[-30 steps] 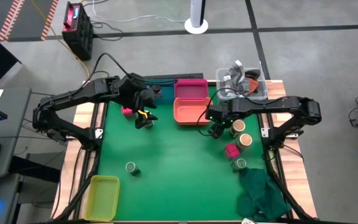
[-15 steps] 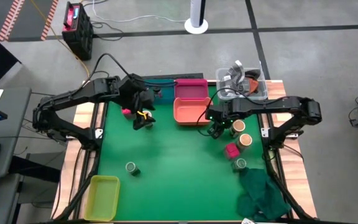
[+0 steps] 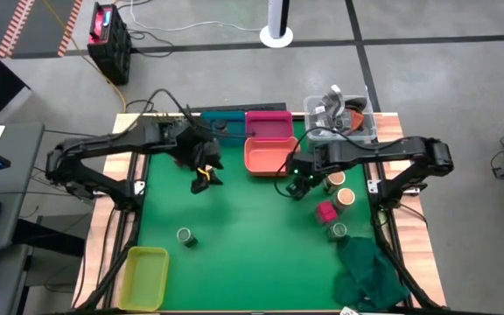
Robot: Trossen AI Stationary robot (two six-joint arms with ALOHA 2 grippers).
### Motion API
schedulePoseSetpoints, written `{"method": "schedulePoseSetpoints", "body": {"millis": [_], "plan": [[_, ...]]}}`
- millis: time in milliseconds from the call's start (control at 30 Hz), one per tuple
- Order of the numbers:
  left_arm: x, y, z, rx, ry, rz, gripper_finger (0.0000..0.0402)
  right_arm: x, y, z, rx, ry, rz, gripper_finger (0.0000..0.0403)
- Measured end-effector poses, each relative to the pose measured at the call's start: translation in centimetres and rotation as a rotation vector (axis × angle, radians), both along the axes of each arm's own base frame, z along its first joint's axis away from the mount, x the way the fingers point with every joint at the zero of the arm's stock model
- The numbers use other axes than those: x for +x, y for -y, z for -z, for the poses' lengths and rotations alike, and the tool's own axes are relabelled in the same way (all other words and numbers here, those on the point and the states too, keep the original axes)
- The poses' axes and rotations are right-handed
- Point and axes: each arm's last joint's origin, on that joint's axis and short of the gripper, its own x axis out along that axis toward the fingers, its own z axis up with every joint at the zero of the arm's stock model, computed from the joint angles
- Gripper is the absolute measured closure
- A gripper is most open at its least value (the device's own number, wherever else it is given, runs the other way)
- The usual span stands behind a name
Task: Sort spices by type
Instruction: Put the black seasoning bottle into the blue bin
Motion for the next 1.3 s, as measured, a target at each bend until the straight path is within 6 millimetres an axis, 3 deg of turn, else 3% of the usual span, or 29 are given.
{"method": "schedulePoseSetpoints", "body": {"millis": [233, 433, 700, 933, 1300], "plan": [[1.5, 0.3, 3.2, -0.036, 0.114, -0.059, 0.0141, 1.1, -1.6, -2.6, -0.013, 0.134, 0.019, 0.0186], [2.9, 0.7, 4.9, -0.039, 0.182, -0.109, 0.0089, 1.4, -2.8, -3.0, 0.007, 0.175, 0.036, 0.0186], [6.2, 3.5, 6.8, -0.063, 0.242, -0.022, 0.004, 2.4, -3.7, -3.7, 0.064, 0.318, 0.107, 0.0186], [7.2, 5.0, 6.3, 0.055, 0.354, -0.039, 0.0038, 3.0, -3.6, -4.1, 0.076, 0.403, 0.209, 0.0186], [7.5, 5.0, 5.6, 0.141, 0.439, -0.091, 0.0038, 3.8, -3.6, -4.7, 0.104, 0.516, 0.269, 0.0186]]}}
